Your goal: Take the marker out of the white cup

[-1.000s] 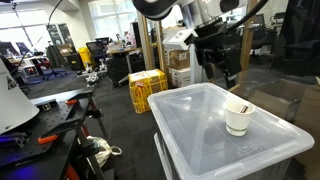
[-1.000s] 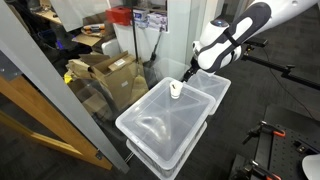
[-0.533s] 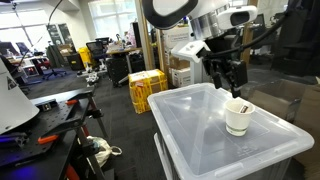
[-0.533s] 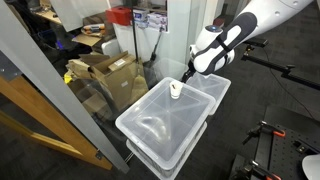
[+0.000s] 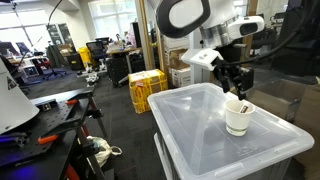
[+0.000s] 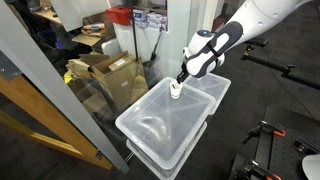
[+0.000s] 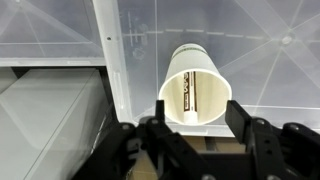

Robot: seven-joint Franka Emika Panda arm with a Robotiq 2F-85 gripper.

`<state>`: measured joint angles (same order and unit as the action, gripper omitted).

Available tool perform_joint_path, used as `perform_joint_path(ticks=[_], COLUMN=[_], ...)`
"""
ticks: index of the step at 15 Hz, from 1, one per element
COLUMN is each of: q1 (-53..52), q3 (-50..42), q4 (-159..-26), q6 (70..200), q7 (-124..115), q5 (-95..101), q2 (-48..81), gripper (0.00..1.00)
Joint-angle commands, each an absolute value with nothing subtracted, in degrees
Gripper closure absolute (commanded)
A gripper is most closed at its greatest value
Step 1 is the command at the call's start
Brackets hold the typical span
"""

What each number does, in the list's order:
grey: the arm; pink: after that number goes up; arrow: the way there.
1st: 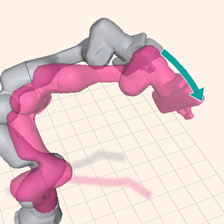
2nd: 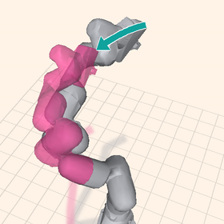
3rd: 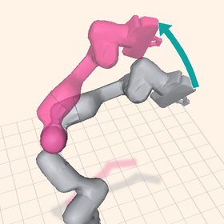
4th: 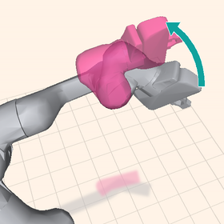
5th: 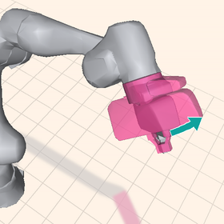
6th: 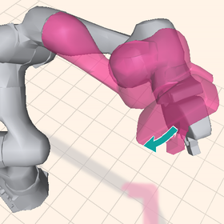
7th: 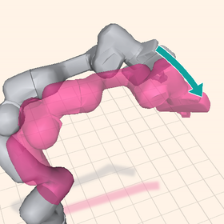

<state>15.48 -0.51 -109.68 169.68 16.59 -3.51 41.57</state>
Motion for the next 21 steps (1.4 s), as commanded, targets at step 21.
perform_joint_path(ticks=[21], q1=[15.87], q3=[1.15], q4=[-94.27], q6=[162.74], q7=[15.50], q5=[-1.21], q2=[53.38], gripper=[0.51])
